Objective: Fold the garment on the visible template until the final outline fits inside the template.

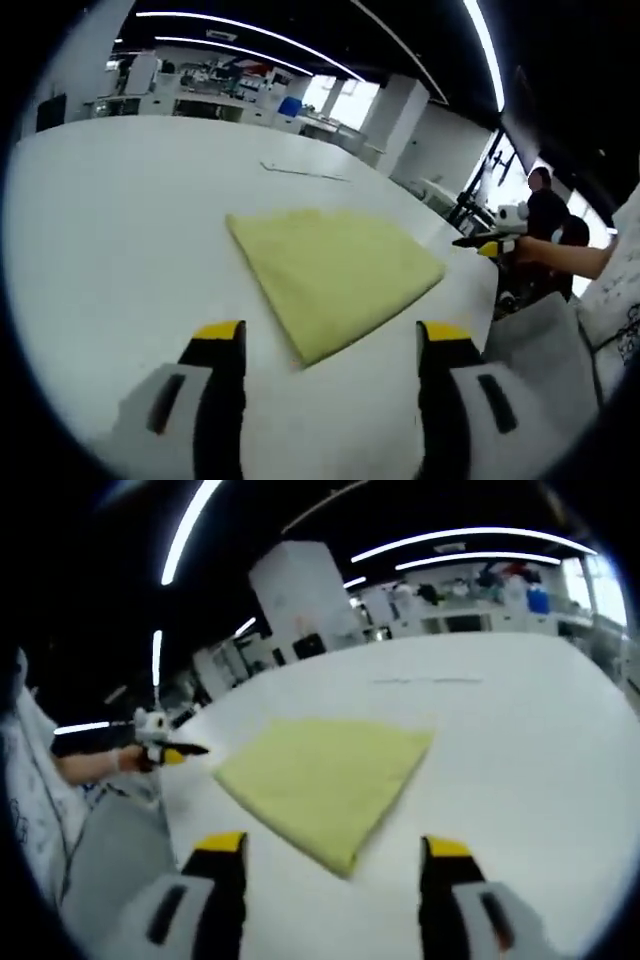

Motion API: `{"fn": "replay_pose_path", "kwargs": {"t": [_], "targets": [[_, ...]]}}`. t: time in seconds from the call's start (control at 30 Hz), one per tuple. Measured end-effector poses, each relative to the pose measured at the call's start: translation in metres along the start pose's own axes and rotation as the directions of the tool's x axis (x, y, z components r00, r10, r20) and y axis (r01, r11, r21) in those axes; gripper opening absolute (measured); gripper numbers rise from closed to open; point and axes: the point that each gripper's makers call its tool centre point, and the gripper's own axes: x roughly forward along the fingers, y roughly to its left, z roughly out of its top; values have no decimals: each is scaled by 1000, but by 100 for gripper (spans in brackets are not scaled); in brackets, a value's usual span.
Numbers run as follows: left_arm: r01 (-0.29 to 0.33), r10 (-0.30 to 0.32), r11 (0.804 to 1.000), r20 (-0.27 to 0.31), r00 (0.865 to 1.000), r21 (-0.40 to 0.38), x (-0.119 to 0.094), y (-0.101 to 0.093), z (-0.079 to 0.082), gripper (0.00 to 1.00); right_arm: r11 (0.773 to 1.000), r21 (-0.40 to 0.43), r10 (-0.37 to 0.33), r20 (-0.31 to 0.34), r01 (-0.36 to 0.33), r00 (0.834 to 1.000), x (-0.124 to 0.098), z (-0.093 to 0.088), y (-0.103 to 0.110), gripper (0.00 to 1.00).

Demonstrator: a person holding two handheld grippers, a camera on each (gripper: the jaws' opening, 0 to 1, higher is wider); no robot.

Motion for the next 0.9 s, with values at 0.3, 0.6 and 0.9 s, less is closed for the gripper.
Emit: {"fn": "replay_pose_path", "kwargs": {"t": [0.3,0.6,0.9], "targets": [[-57,57,998,67,996,-2,-13,-12,-1,99,997,-32,-68,-32,67,997,-15,-21,1,100],[-47,45,999,58,997,28,-8,-38,-9,99,998,-24,-64,-9,64,998,-20,-27,13,100],[-56,54,998,64,996,25,-16,-41,-8,99,998,-50,-44,9,44,999,-22,-16,28,100]]}}
